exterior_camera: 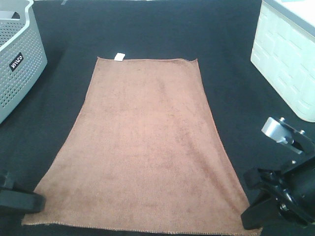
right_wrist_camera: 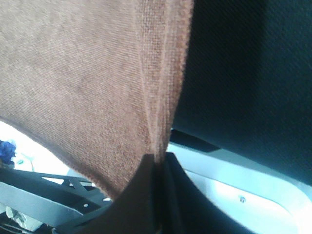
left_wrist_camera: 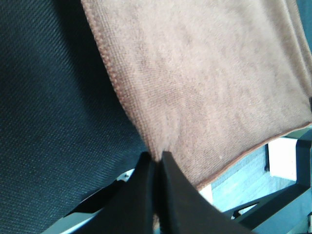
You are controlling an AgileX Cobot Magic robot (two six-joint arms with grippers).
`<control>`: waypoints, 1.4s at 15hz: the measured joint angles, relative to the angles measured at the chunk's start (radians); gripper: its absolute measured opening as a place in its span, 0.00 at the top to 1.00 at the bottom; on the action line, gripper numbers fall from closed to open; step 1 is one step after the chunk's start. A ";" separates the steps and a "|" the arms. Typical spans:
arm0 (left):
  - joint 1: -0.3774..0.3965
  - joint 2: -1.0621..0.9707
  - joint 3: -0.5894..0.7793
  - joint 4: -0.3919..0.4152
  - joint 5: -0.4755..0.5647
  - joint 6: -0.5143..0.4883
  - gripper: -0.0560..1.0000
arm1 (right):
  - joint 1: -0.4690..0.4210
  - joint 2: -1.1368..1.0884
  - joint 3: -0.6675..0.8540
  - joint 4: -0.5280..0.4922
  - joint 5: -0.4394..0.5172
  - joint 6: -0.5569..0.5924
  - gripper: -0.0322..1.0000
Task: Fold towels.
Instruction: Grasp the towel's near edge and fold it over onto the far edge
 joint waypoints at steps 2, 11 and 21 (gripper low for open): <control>0.000 -0.004 -0.023 0.001 -0.018 -0.015 0.95 | 0.000 0.003 -0.035 -0.016 -0.010 0.000 0.97; 0.000 0.216 -0.419 0.023 -0.152 -0.075 0.95 | 0.000 0.364 -0.643 -0.064 -0.025 0.002 0.97; 0.000 0.784 -1.182 0.048 -0.159 -0.061 0.95 | 0.000 0.839 -1.404 -0.343 0.003 0.132 0.97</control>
